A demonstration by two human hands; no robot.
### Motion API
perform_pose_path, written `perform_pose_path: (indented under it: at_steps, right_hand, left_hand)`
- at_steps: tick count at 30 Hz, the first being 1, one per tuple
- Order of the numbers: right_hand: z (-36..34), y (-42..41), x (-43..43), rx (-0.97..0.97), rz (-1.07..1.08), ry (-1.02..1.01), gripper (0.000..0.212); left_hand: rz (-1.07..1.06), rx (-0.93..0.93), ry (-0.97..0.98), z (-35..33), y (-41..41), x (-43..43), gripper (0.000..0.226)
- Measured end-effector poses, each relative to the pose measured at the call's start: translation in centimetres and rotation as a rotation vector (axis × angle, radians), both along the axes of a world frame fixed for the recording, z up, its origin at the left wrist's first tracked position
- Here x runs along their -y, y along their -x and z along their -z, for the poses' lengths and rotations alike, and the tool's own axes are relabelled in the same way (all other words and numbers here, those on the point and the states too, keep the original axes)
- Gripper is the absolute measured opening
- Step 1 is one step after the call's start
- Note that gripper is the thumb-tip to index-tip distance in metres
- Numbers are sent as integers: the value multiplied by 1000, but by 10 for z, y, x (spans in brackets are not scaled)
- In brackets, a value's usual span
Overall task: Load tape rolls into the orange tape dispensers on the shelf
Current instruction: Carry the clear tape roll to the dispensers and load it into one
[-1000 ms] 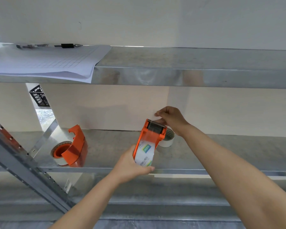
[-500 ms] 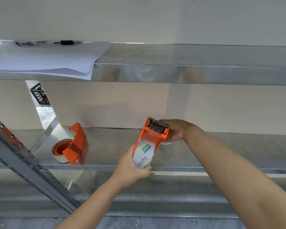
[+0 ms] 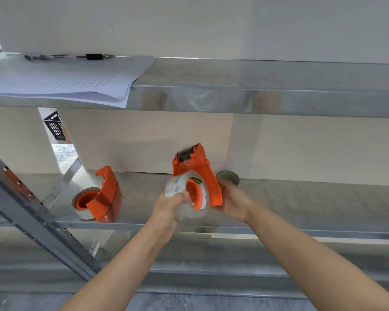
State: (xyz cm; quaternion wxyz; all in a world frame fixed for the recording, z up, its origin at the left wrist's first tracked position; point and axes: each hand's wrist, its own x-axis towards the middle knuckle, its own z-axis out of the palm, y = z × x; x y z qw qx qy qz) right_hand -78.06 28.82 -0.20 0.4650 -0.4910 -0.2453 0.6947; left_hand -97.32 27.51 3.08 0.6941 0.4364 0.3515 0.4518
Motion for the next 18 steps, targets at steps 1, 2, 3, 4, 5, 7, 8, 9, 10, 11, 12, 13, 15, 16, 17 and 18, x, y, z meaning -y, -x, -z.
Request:
perform_pose_path:
  at_steps: [1,2,3,4,5,7,8,9,10,11,12,13,15,16,17,18]
  right_hand:
    - [3,4,4,-27,8,-11,35]
    - [4,9,6,-56,24,-17,39]
    - [4,13,8,-89,46,-19,42]
    - [3,17,10,-120,68,-18,43]
    - [2,22,11,-140,84,-16,44]
    - [1,32,12,-131,102,-9,43]
    - [2,37,13,-117,108,-9,44]
    - [4,39,14,-113,106,-13,46]
    - [5,40,15,-116,100,-20,50]
    - [6,39,16,-124,89,-30,52]
    - [6,38,17,-132,88,-37,52]
    - [7,37,17,-141,94,-43,48]
    - [11,36,16,-145,118,-50,41]
    - [14,36,15,-135,135,-55,38]
    - [18,36,13,-120,154,-60,36]
    - [21,36,10,-92,169,-68,32]
  left_hand:
    - [19,38,30,1,0,-3,22]
    - [33,73,66,2,0,-5,16]
    - [42,115,109,3,0,-7,11]
    - [39,158,152,6,-2,-9,11]
    - [27,204,194,9,-3,-10,19]
    - [15,298,282,13,-7,-12,20]
    - [13,340,315,14,-9,-13,13]
    - [19,367,329,18,-10,-14,13]
    - [35,374,330,20,-11,-15,18]
    - [54,378,323,23,-12,-15,23]
    - [74,385,321,24,-13,-16,25]
    - [90,387,333,26,-13,-17,21]
    - [111,344,366,26,-12,-21,14]
    - [131,273,375,28,-12,-26,22]
    - [165,163,375,31,-11,-32,29]
    - [188,30,366,34,-11,-39,34]
